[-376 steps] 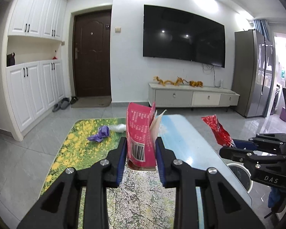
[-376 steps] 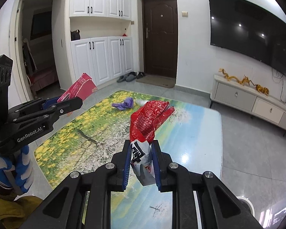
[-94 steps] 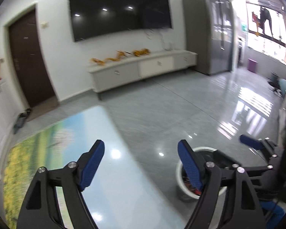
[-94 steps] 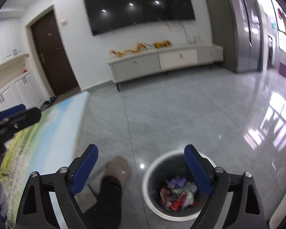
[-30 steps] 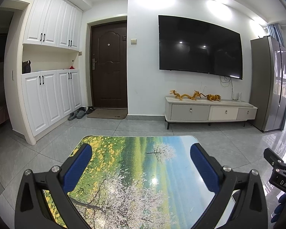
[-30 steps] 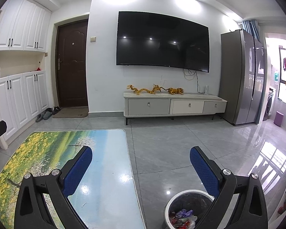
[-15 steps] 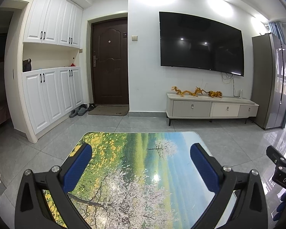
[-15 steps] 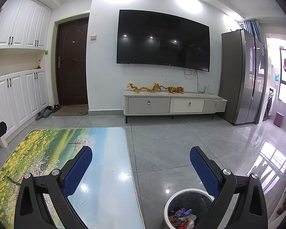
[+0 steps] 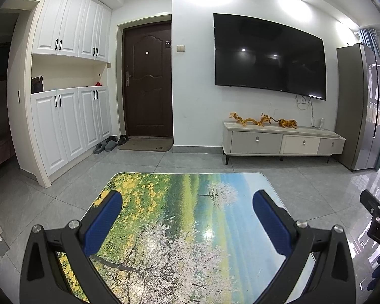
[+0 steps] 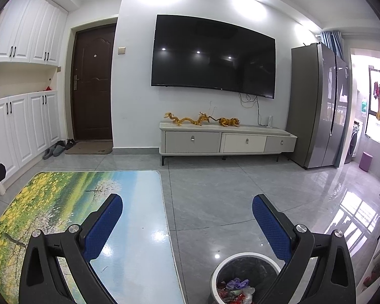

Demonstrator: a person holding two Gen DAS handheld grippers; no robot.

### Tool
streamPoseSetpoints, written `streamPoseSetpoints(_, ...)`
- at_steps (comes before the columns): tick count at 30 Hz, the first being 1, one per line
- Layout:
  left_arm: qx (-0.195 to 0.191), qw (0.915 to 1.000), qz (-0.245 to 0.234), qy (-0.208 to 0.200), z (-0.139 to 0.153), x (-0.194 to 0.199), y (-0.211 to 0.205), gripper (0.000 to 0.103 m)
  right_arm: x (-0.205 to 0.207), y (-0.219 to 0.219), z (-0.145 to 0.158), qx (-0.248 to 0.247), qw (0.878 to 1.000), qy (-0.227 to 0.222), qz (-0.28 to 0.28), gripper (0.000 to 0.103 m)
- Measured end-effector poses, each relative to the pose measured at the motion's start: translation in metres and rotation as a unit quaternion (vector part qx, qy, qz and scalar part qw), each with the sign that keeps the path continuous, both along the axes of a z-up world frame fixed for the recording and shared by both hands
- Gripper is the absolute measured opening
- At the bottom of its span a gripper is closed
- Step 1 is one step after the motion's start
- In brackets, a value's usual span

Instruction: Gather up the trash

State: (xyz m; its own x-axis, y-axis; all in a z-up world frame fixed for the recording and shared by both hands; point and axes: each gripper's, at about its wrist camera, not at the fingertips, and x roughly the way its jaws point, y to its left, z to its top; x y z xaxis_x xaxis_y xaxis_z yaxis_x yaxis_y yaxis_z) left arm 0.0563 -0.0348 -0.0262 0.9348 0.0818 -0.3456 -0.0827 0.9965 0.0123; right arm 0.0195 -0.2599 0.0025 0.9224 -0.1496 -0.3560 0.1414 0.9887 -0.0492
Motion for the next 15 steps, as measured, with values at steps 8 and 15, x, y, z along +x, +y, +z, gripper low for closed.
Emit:
streamPoseSetpoints(8,-0.003,1.0000,0.002,0.002,0.0019,-0.0013,0.0041,0.103,-0.0021,0.0000,0.0006,-0.004,1.000,-0.003,-0.003,0.103)
streamPoseSetpoints(15,-0.004,1.0000,0.000,0.002,0.0026,-0.0013,0.0045,0.103,-0.0037,0.0001,0.0026,-0.006,1.000,-0.007,-0.005,0.103)
